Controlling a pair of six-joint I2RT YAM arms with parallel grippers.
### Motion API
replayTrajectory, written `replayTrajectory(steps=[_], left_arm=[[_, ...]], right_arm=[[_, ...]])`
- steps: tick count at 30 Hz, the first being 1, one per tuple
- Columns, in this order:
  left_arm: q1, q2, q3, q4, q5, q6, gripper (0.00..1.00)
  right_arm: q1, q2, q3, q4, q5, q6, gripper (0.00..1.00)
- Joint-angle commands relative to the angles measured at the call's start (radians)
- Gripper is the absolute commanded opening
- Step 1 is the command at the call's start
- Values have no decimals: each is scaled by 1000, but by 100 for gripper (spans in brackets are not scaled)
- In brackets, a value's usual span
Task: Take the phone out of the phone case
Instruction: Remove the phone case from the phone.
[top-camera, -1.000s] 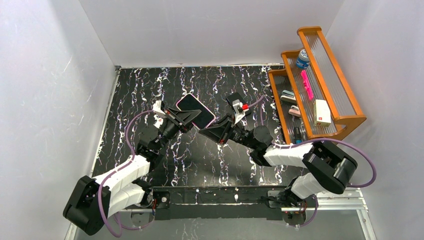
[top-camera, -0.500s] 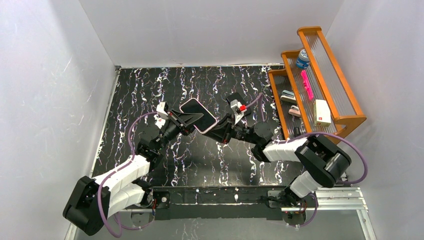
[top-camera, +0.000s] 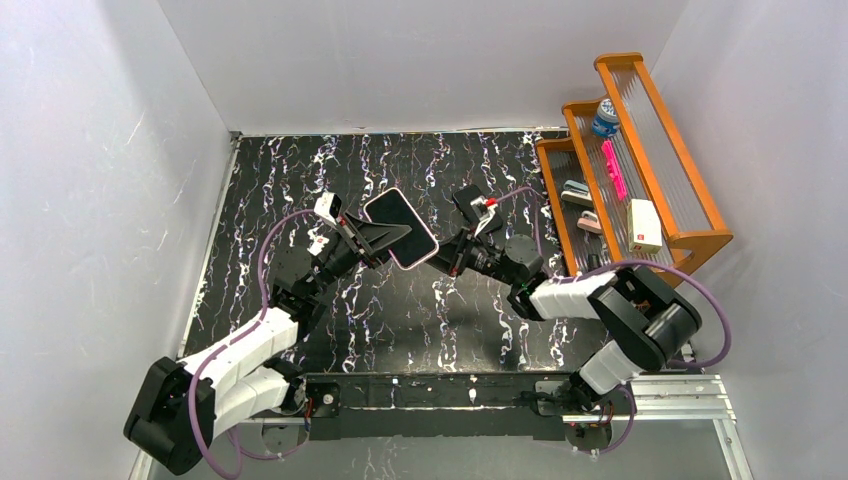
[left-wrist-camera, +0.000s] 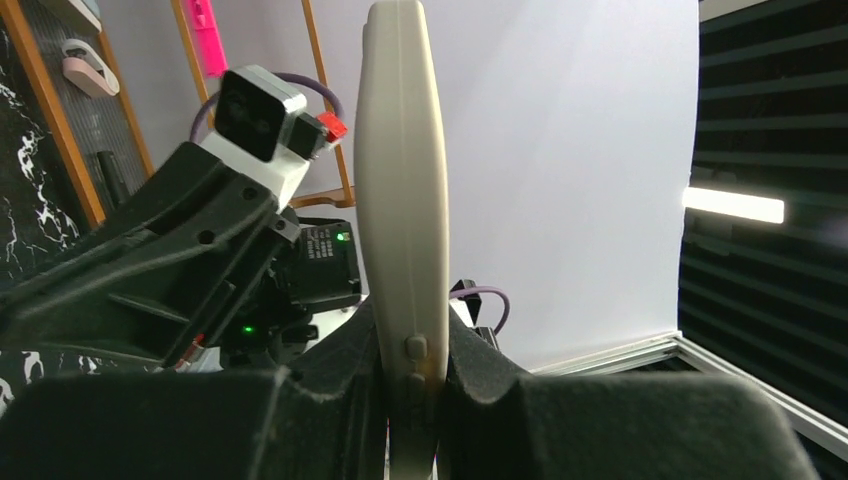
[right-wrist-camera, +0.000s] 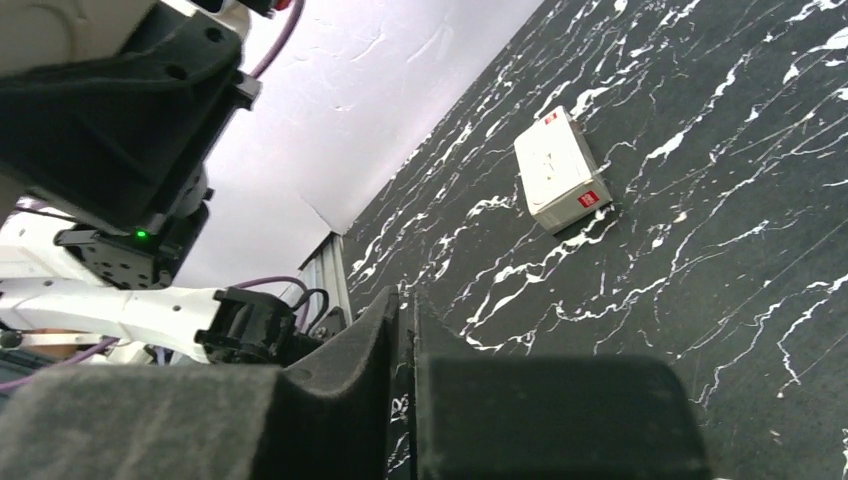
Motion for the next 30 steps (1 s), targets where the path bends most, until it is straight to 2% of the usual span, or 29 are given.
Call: replayTrajectory(steps=[1,8,12,25,30], left_arm=[[-2,-3,52,84,23,59,0],[-1,33,48,84,26,119,0],[-1,43,49,84,22,134,0],[-2,52,45,84,25,145,0],[-2,53,43,84,33,173,0]], right_arm=[[-4,-123,-27,-8,-7,-3,21],[-3,-319,-73,-104,-102,-66,54],[5,-369,-54,-94,-143,-61,66],[7,-336,-27,48,-179,27,67],[7,-337,-14,22,-93,86,68]])
